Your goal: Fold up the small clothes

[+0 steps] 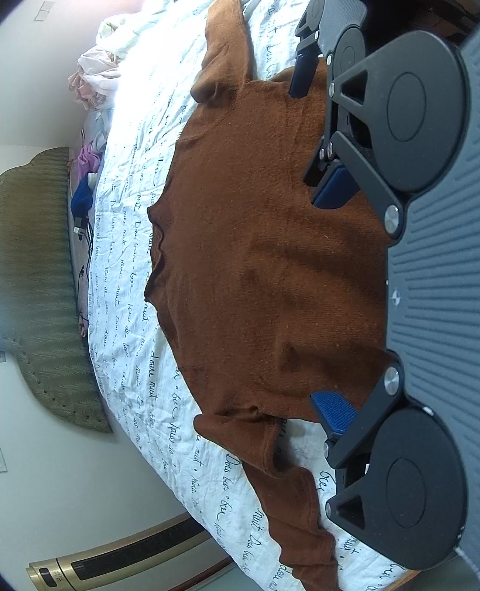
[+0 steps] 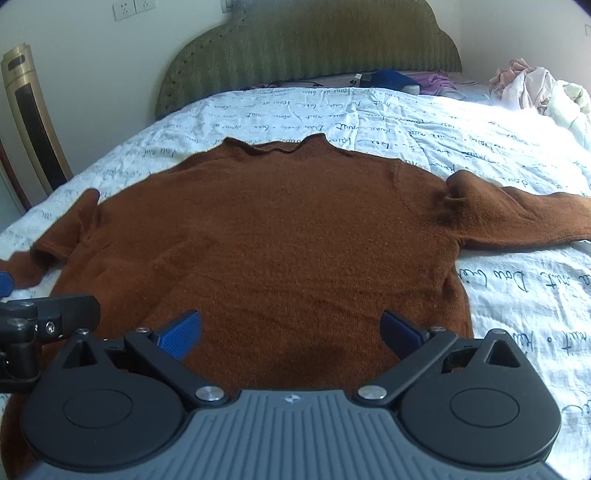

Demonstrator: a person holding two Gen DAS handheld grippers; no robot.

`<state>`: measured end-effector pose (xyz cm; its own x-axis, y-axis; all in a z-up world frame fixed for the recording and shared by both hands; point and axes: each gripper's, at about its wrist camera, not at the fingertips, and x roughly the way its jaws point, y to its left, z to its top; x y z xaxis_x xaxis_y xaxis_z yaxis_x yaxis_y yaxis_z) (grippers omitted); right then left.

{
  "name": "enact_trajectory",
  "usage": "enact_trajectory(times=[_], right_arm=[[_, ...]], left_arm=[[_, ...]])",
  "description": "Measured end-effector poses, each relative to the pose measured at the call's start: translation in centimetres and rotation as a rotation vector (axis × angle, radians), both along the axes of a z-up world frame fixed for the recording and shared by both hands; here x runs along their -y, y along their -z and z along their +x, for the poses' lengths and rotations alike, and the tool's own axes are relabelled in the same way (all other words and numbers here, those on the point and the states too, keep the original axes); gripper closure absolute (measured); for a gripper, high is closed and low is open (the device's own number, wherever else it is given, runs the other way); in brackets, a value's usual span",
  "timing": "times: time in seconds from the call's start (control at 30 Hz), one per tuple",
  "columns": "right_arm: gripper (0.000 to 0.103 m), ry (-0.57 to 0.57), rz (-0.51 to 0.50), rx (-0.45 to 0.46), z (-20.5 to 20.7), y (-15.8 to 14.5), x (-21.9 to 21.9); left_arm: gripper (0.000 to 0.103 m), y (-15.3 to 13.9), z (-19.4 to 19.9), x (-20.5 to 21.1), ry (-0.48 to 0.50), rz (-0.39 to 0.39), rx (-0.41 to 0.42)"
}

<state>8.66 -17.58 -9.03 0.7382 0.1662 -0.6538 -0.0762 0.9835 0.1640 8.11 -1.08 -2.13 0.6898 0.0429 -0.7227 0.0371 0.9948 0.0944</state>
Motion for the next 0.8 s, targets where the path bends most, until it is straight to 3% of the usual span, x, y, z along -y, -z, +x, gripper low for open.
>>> enact_trajectory(times=[0.07, 0.23, 0.53, 0.63, 0.73, 0.8], right_arm=[[0.000, 0.004, 0.011, 0.043, 0.8, -0.1, 0.2], [0.000, -0.023, 0.004, -0.053, 3.9, 0.3, 0.3], [0.000, 0.018, -0.068, -0.024, 4.8, 0.1, 1.5], [0.000, 0.054, -0.091, -0.036, 5.3, -0.3, 4.1], [0.000, 0.120, -0.097, -0.016, 5.6, -0.8, 9.4], [0.000, 0.175, -0.103, -0.011, 5.7, -1.3, 14.2]], left_arm=[[0.000, 0.2, 1.0, 0.2, 0.005, 0.013, -0.014], [0.000, 1.7, 4.0, -0.3, 0.018, 0.017, -0.088], [0.000, 2.4, 7.3, -0.8, 0.079, -0.017, -0.143], [0.000, 2.1, 7.7, -0.3, 0.110, -0.046, -0.091], [0.000, 2.0, 7.6, 0.6, 0.138, -0.097, -0.024], [0.000, 2.3, 7.5, 1.5, 0.119, -0.098, -0.044]])
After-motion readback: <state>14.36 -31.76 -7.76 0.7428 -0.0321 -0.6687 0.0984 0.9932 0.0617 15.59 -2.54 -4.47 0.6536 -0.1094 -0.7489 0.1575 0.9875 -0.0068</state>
